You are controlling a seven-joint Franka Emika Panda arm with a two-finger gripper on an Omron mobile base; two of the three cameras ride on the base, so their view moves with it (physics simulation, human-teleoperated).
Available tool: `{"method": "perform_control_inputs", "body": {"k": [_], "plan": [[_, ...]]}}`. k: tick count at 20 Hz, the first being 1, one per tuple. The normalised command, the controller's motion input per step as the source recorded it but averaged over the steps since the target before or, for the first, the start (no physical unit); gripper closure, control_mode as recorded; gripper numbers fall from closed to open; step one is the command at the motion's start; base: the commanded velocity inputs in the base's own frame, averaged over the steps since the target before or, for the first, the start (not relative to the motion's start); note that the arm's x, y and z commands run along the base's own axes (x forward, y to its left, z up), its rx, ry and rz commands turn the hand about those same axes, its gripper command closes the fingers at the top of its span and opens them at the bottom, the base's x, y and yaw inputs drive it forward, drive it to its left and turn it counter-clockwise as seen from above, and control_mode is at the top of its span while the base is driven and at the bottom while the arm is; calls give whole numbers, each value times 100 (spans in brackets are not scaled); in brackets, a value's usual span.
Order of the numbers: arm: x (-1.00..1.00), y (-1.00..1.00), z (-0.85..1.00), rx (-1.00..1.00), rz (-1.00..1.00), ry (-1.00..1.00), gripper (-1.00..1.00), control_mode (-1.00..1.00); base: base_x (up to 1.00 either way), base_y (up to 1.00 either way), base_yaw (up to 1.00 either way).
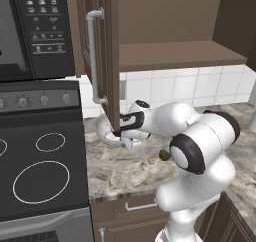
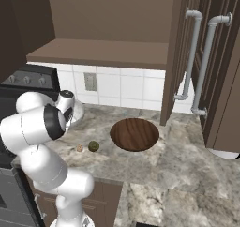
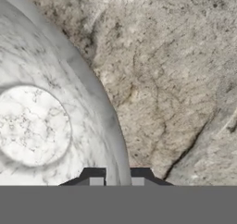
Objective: Pick both bowls and place them on the counter. Then place the kiwi in one bowl and place the sugar cube in the other bowl.
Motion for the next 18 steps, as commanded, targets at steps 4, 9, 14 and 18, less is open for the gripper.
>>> {"method": "perform_control_inputs", "body": {"k": [4, 9, 14, 18], "plan": [[-18, 0, 1, 0, -6, 7, 100, -100, 0, 0, 0], [-21, -2, 8, 0, -4, 6, 100, -100, 0, 0, 0], [-17, -6, 10, 0, -3, 6, 100, -100, 0, 0, 0], [-7, -8, 0, 0, -4, 3, 100, -100, 0, 0, 0]]}}
